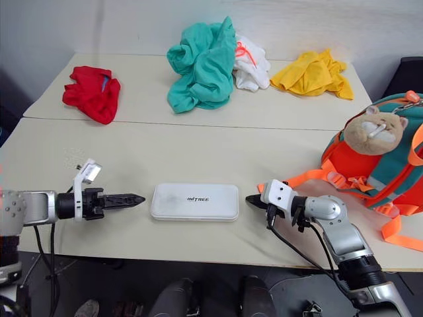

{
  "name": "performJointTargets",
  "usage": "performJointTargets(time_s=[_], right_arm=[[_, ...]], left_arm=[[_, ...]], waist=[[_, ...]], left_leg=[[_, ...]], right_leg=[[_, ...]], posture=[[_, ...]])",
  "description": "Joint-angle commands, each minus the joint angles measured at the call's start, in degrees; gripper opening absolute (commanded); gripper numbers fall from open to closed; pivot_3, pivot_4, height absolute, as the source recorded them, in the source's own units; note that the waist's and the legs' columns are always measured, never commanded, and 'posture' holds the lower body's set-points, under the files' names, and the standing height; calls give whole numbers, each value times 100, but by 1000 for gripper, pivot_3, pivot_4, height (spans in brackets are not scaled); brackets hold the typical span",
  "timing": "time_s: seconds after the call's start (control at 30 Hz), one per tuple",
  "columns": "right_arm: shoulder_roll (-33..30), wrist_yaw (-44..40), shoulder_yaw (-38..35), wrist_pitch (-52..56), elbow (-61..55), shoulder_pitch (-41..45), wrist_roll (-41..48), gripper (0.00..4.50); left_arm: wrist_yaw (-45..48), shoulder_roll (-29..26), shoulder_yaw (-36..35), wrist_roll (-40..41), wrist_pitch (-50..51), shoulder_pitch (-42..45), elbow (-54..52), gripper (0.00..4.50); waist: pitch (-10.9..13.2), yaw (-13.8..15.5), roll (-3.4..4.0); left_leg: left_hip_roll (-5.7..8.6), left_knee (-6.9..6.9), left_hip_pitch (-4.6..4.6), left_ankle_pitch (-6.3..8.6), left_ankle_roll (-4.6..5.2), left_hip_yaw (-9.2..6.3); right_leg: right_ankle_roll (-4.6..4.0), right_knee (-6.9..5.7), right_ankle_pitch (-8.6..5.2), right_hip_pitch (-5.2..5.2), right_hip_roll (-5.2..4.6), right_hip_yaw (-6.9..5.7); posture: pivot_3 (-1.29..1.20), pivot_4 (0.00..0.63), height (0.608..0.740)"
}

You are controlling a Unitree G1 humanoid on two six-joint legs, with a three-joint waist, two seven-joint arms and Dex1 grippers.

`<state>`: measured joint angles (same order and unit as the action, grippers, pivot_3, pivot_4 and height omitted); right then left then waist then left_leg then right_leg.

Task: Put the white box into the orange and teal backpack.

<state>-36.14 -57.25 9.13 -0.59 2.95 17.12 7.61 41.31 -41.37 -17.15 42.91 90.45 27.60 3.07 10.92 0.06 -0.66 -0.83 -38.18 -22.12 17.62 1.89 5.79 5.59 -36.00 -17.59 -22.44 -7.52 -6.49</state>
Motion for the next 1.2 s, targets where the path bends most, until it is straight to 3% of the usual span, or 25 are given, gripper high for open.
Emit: performJointTargets(time_s=[0.03, 0.2, 0.37, 0.47, 0.63, 0.73, 0.8, 0.9, 1.0, 1.13, 1.2], right_arm=[[93, -27, 143, -34, -194, 40, -64, 0], [313, 80, 312, 25, -343, 77, -127, 0], [506, 207, 344, 52, -412, 93, -196, 0], [525, 245, 312, 47, -464, 34, -190, 0], [378, 267, -72, 163, -680, -271, 126, 0], [156, 218, -697, 341, -1120, -822, 659, 513], [-10, 175, -1197, 525, -1508, -1375, 1099, 1175], [-105, 174, -1914, 836, -2077, -2231, 1802, 2111], [108, 597, -3809, 1056, -2595, -3811, 2397, 3079], [422, 997, -5089, 1047, -2529, -4722, 2684, 4426], [542, 1004, -5485, 809, -2304, -4920, 2680, 4469]], left_arm=[[-308, 251, 406, 289, 205, 178, 539, 4413], [-343, 123, 1183, 930, 205, 207, 578, 4413], [-587, 165, 1337, 1501, 205, 288, 724, 4413], [-803, 251, 1203, 1727, 205, 341, 907, 3838], [-949, 133, 1183, 2150, 205, 286, 855, 2302], [-813, -75, 1170, 2496, 205, 61, 525, 1628], [-803, -75, 907, 2581, 205, -97, 322, 1287], [-671, -32, 493, 2599, 14, -332, 22, 1259], [264, 45, 297, 2066, -1704, -908, -709, 1259], [1050, -53, 617, 1300, -2972, -1309, -962, 1253], [1285, -9, 707, 980, -3487, -1413, -949, 1253]], waist=[[-2, 3, -3], [-2, -17, -3], [-3, -15, -3], [-3, -11, -3], [-3, -10, -5], [-3, 2, -5], [-3, -1, -5], [-3, -7, -5], [-1, 9, 4], [-2, 57, 2], [-2, 47, 3]], left_leg=[[0, 0, 0, -1, -1, -1], [0, 0, 2, -1, -2, -1], [-1, 0, 4, -2, -5, -1], [0, 0, 2, -2, -5, -1], [0, -1, -2, -2, -4, -3], [0, -2, -3, -2, -4, -6], [0, 0, -4, -2, -5, -11], [-2, 3, -7, -1, -6, -13], [-2, 10, -4, -3, -9, -11], [-3, 18, 2, 6, -22, 1], [-3, 21, 7, 29, -42, 9]], right_leg=[[1, 0, 0, 2, -1, 0], [1, 1, 0, 2, -4, 4], [1, 1, 0, 2, -4, 7], [1, 1, 0, 1, -4, 7], [1, 3, 0, 1, -3, 5], [1, 3, 0, 1, -4, 5], [1, 7, 0, 3, -5, 6], [1, 11, 0, 3, -1, 7], [0, 15, -1, -1, -3, 12], [-3, 39, -2, -2, -1, 19], [-3, 39, 2, -2, -4, 30]], posture=[[0, 150, 740], [0, 150, 740], [0, 150, 740], [0, 150, 740], [0, 150, 740], [0, 150, 740], [0, 150, 740], [0, 150, 740], [0, 150, 740], [0, 150, 740], [0, 150, 740]])
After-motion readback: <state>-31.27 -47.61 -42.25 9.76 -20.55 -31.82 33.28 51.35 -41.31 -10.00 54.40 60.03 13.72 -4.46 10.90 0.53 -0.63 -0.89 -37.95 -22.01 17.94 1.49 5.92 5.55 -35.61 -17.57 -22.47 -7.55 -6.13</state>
